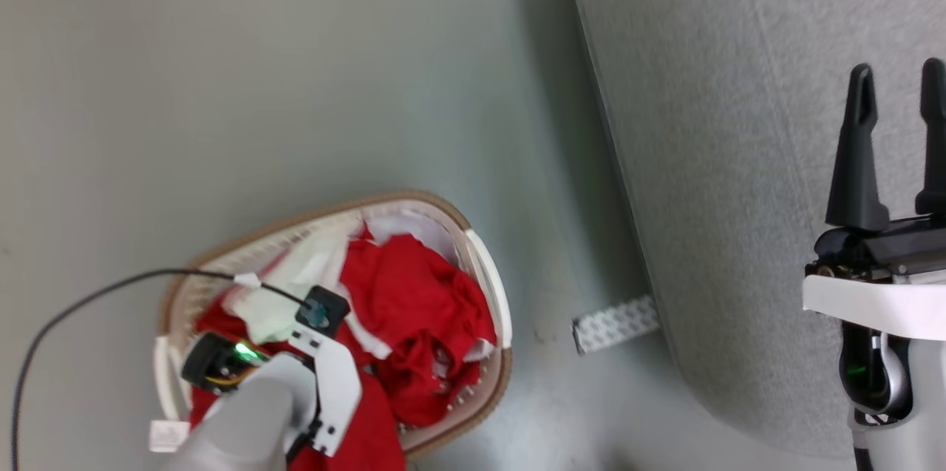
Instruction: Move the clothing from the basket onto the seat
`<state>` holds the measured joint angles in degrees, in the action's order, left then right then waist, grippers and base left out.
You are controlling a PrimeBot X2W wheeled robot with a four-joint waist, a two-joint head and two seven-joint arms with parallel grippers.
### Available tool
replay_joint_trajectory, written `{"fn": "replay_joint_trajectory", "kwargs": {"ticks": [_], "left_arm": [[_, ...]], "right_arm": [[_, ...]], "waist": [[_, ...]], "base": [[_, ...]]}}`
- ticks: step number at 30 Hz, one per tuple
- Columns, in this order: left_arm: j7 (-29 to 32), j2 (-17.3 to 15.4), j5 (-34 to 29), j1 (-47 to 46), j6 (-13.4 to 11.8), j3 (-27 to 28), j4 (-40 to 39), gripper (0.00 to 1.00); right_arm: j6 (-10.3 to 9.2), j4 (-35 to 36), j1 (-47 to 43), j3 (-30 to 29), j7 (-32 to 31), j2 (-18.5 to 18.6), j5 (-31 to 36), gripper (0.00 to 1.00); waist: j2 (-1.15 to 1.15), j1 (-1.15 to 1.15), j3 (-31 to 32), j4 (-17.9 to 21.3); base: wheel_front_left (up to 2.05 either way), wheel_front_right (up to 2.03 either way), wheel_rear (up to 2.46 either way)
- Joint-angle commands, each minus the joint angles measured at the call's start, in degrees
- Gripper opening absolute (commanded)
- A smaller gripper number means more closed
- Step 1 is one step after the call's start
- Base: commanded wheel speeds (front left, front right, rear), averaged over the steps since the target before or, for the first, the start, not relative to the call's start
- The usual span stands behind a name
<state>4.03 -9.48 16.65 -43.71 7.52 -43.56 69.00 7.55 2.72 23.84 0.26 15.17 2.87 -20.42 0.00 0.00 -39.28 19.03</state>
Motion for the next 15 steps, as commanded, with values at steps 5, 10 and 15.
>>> {"fn": "replay_joint_trajectory", "kwargs": {"ticks": [5,10,15], "left_arm": [[-6.0,2.4,1.3,3.6,-0.1,-0.4,0.2,0.0],[-11.5,3.7,3.6,6.2,-0.1,0.8,-0.2,0.0],[-16.5,4.5,5.5,9.1,-0.1,1.9,-1.7,0.0]], "right_arm": [[-0.12,-2.7,-2.5,1.0,0.0,0.0,1.2,1.0],[-0.12,-4.7,-4.7,1.6,0.0,0.1,2.2,1.0],[-0.12,-6.2,-7.1,1.7,0.0,0.1,3.2,1.0]], "waist": [[0.0,0.0,12.8,-6.1],[0.0,0.0,19.9,-9.5],[0.0,0.0,25.9,-11.7]], "base": [[0.0,0.0,0.0],[0.0,0.0,0.0],[0.0,0.0,0.0]]}}
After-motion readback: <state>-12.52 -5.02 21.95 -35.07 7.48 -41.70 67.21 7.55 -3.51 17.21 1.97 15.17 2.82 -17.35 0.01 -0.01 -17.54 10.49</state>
